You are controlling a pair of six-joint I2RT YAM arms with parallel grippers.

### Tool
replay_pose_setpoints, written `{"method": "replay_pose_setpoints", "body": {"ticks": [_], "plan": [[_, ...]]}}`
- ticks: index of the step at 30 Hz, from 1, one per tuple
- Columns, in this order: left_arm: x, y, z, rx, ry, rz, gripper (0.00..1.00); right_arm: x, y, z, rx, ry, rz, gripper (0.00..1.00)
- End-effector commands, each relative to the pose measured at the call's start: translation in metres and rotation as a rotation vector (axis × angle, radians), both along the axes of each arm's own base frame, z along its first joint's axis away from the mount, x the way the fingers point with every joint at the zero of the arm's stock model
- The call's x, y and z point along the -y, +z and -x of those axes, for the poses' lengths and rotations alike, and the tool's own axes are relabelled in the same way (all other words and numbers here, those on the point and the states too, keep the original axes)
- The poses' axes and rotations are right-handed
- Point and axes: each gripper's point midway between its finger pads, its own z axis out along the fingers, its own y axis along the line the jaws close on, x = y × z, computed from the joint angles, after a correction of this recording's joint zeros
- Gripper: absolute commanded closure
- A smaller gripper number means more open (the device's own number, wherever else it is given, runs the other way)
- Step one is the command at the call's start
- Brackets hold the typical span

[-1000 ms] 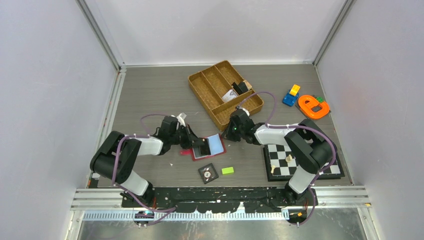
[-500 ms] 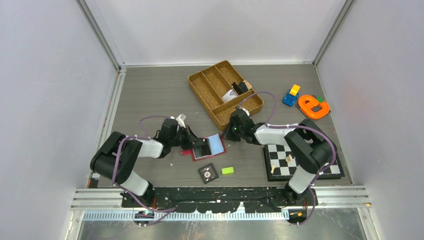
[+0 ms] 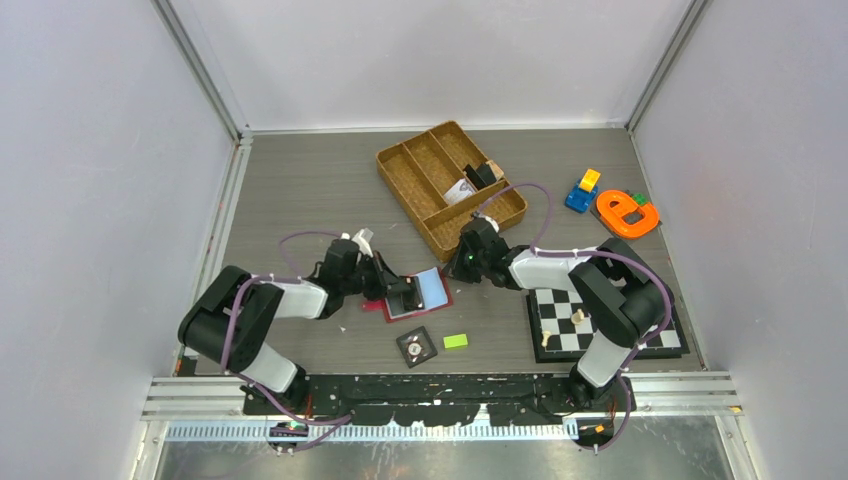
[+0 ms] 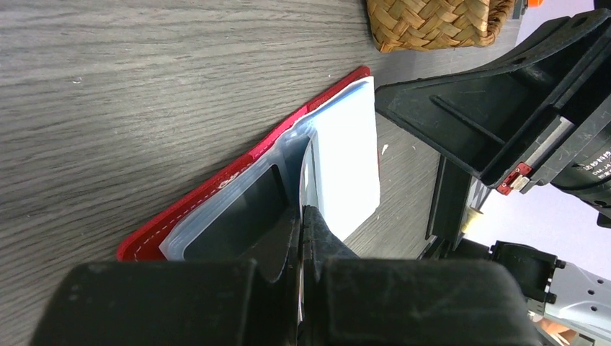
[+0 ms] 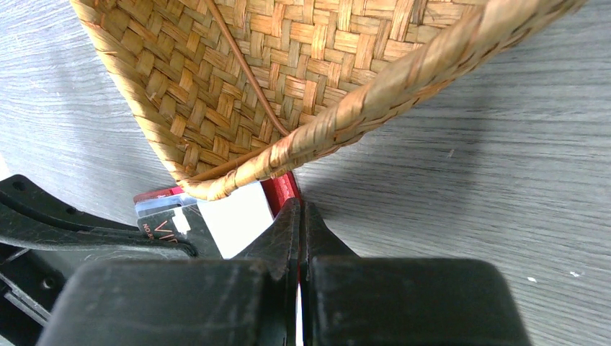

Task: Put the credit cards into the card holder
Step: Insert the credit card into the card holder.

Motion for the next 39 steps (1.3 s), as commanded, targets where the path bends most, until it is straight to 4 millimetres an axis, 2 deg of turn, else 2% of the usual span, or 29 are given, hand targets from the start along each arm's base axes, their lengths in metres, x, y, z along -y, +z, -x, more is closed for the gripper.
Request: {"method": "replay_pose_setpoints", "body": {"ticks": [1, 9, 16, 26, 33, 39], "plan": [[-0.017, -0.023, 0.009, -0.048, 0.023, -0.146, 0.97, 0.037, -0.042, 0.027, -0.103, -0.012, 0.175, 1.0], [-0.025, -0.01, 0.008, -0.035, -0.005, -0.24, 0.79, 0.039, -0.042, 0.027, -0.099, -0.017, 0.178, 1.0], [-0.025, -0.005, 0.008, -0.048, -0.038, -0.269, 0.68, 0.039, -0.041, 0.026, -0.093, -0.019, 0.178, 0.99], [-0.029, 0.014, 0.006, -0.022, -0.073, -0.326, 0.51, 0.038, -0.04, 0.026, -0.091, -0.016, 0.173, 0.99], [-0.032, 0.022, 0.006, -0.021, -0.102, -0.372, 0.44, 0.038, -0.041, 0.03, -0.1, -0.007, 0.166, 0.99], [-0.04, 0.028, 0.006, -0.021, -0.118, -0.429, 0.4, 0.033, -0.037, 0.025, -0.077, -0.005, 0.141, 1.0]]}}
